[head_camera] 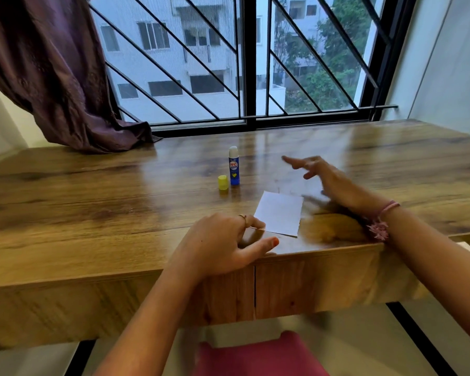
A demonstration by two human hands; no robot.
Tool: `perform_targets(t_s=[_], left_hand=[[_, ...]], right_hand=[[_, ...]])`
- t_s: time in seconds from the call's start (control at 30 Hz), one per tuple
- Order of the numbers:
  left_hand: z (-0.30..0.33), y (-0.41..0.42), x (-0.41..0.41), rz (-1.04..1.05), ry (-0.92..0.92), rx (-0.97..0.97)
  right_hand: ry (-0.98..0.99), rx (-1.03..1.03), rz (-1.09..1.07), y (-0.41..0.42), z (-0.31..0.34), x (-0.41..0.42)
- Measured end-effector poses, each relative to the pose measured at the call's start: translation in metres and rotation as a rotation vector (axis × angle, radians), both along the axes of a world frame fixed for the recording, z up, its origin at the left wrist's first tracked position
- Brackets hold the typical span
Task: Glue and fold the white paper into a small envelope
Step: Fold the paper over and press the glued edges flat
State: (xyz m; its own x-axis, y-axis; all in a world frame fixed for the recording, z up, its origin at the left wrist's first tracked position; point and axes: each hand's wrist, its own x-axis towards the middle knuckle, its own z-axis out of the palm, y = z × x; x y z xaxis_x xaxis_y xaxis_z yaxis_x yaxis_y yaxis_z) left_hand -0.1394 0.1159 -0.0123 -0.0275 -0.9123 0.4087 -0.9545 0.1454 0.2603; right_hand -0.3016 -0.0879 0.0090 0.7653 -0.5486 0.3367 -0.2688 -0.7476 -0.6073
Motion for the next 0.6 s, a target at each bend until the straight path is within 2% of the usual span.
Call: perform_targets(t_s=[0.07, 0.17, 0.2, 0.33, 0.47, 0.6], left_hand=[[-0.001, 0.0, 0.002, 0.009, 0.025, 0.002], [-0.002, -0.001, 0.004, 0.012, 0.039, 0.003], [-0.002, -0.001, 0.004, 0.012, 0.045, 0.006], [-0.001, -0.002, 0.006, 0.016, 0.052, 0.021], [0.001, -0.002, 0.006, -0.009, 0.106, 0.03], [0.001, -0.002, 0.008, 0.006, 0.258, 0.042]], right_hand=[[-0.191, 0.15, -0.011, 0.006, 0.003, -0.009], [-0.208, 0.165, -0.011, 0.025, -0.003, -0.024], [-0.167, 0.13, -0.009, 0.033, -0.007, -0.029], [0.119, -0.221, -0.048, 0.063, -0.019, -0.042], [0.243, -0.349, 0.006, 0.078, -0.024, -0.037], [0.304, -0.415, -0.033, 0.074, -0.028, -0.034]])
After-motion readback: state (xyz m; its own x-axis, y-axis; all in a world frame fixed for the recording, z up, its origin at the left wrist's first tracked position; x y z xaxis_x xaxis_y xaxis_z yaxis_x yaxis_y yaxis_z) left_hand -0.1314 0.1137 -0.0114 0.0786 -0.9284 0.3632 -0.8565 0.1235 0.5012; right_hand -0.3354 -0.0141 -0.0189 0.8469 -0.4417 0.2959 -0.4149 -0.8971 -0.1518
